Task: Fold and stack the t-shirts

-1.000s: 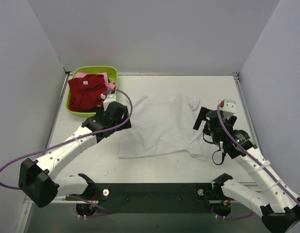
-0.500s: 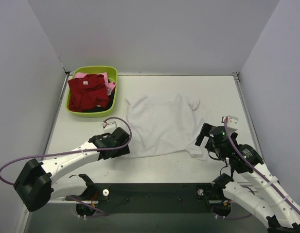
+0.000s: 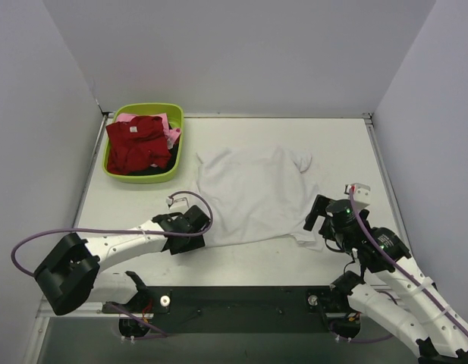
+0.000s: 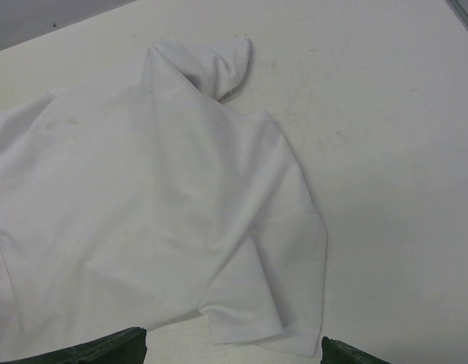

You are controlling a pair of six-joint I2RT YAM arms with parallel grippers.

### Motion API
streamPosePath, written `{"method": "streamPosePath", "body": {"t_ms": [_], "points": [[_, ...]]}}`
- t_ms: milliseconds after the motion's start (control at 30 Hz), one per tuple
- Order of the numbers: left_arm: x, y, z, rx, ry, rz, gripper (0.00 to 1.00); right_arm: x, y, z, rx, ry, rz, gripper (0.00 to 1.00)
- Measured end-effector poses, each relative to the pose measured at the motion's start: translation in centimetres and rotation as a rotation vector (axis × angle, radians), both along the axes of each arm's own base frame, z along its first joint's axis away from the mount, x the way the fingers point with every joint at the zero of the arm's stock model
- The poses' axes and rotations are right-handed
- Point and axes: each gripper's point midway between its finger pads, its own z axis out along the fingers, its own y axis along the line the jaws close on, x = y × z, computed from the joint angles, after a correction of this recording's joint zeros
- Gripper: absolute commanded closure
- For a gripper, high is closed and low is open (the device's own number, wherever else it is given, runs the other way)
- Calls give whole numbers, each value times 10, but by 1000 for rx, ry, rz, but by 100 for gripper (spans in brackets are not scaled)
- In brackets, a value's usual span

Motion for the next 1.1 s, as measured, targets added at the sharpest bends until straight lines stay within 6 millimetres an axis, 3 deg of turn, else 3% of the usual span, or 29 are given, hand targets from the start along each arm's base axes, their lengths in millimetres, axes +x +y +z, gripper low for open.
{"method": "streamPosePath", "body": {"t_ms": [233,333,633,833,1100], "points": [[6,0,-4,20,-13,7,34,-1,0,-2,-3,5,2,3],[9,0,-4,35,-22,12,42,-1,1,-2,-2,5,7,3],[21,1,-6,59,-65,35,100,-1,1,-4,-5,9,8,5],[23,0,-5,56,-78,42,100,-4,1,-17,-20,50,8,6],[22,8,7,52,-97,60,100,-20,5,-61,-33,210,-8,7]]}}
